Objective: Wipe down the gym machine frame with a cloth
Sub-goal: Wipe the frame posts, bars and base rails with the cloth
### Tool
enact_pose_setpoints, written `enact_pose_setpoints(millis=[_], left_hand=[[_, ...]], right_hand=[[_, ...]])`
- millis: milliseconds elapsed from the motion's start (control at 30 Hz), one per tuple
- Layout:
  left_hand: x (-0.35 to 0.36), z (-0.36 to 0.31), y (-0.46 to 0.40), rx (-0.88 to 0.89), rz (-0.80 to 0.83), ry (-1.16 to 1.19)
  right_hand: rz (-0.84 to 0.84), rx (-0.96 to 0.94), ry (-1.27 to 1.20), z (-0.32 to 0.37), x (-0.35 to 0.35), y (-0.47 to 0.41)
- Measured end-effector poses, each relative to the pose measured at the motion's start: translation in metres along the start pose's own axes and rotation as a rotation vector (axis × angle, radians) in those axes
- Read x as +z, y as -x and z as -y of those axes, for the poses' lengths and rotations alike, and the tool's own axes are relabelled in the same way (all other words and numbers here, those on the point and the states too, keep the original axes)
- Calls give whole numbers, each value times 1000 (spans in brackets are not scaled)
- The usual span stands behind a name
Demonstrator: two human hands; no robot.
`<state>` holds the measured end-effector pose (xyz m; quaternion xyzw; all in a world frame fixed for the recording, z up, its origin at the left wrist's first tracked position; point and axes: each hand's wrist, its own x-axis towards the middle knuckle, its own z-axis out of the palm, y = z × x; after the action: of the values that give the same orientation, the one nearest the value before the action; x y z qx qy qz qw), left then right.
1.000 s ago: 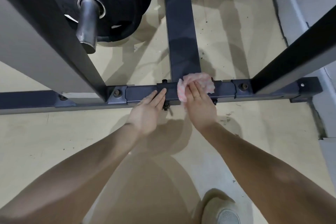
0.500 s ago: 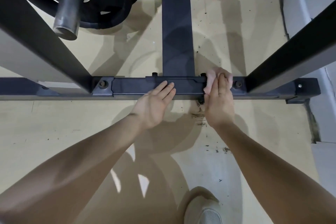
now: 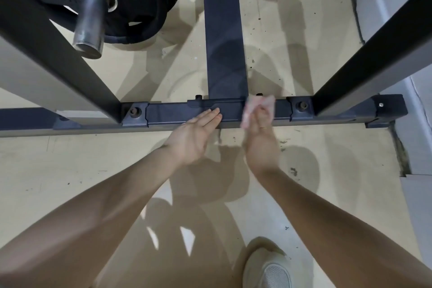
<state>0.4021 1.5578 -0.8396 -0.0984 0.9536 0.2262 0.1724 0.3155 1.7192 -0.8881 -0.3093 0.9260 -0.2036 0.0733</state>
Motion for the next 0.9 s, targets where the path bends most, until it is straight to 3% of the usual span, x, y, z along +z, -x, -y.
enact_pose_setpoints(millis=[100, 167, 300, 367, 500, 533, 600, 667, 733, 800, 900], left_hand=[[-2, 11, 23, -36, -164, 55], [2, 22, 35, -37, -224, 18], [2, 41, 44, -88, -152, -17], [5, 44, 41, -80, -67, -82], [12, 46, 36, -64, -16, -228], [11, 45, 37, -76, -6, -225], [7, 44, 39, -89, 34, -219], [3, 40, 40, -101, 35, -228], [1, 30, 38, -86, 9, -250], [2, 15, 32, -32, -12, -255], [5, -9, 15, 22, -15, -201]], right_hand=[[119, -275, -42, 48, 29, 4], [116, -350, 39, 52, 29, -1], [84, -110, 378, 12, 6, -11], [166, -138, 489, 18, 1, -5], [213, -387, 294, 42, 33, 4], [213, -384, 267, 46, 22, 0], [39, -295, 354, 26, 0, -3], [133, -125, 415, -2, -22, 5], [94, 29, 403, -29, -30, 8], [57, -42, 524, -24, -47, 6], [187, -112, 693, -15, -53, -4]])
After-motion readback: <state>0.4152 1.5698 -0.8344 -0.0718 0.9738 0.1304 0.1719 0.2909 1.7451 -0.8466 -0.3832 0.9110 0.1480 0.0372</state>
